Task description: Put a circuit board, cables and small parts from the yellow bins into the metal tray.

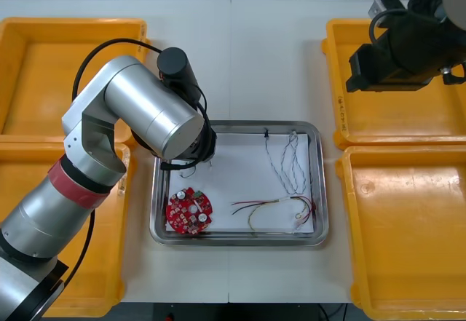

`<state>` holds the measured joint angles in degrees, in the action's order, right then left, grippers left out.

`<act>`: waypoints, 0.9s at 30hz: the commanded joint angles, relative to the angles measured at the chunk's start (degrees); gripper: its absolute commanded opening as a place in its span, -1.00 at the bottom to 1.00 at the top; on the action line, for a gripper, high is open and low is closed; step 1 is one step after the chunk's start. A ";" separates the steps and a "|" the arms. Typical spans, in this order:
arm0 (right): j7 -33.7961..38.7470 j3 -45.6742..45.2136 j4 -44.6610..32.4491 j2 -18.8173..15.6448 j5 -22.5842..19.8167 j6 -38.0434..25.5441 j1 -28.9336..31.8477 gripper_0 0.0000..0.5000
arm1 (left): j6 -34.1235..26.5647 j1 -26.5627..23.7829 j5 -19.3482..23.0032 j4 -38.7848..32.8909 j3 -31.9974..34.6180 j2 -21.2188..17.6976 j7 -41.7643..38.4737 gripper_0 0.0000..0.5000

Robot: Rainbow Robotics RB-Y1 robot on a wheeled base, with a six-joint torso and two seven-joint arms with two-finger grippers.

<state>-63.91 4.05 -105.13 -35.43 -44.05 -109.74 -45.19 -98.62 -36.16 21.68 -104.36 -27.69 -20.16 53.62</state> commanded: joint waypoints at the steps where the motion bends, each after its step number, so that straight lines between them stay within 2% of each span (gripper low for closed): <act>1: 0.19 -3.96 0.19 -5.17 -3.49 -0.26 -2.53 0.90 | -5.00 -0.31 3.63 -6.29 3.17 -1.02 -6.16 1.00; 9: 0.11 -8.62 1.15 -10.71 -9.91 -0.26 0.72 0.91 | -11.06 -1.37 7.76 -10.78 7.48 -3.75 -6.68 1.00; 15: -0.25 -11.52 1.42 -15.19 -14.39 -0.26 4.24 0.90 | -11.38 -1.37 11.63 -13.59 11.69 -6.73 -6.77 1.00; 19: -1.04 -12.84 1.42 -17.92 -15.71 -0.26 7.14 0.91 | -11.38 -1.46 14.53 -14.20 14.51 -9.37 -6.77 1.00; 27: -3.32 -16.62 1.42 -20.91 -17.03 -0.26 13.64 0.91 | -11.38 -1.46 18.66 -14.47 19.60 -14.12 -6.60 1.00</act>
<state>-63.93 -8.94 -103.40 -52.91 -60.32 -109.76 -34.36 -109.54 -36.18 38.80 -116.59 -11.18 -30.80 53.52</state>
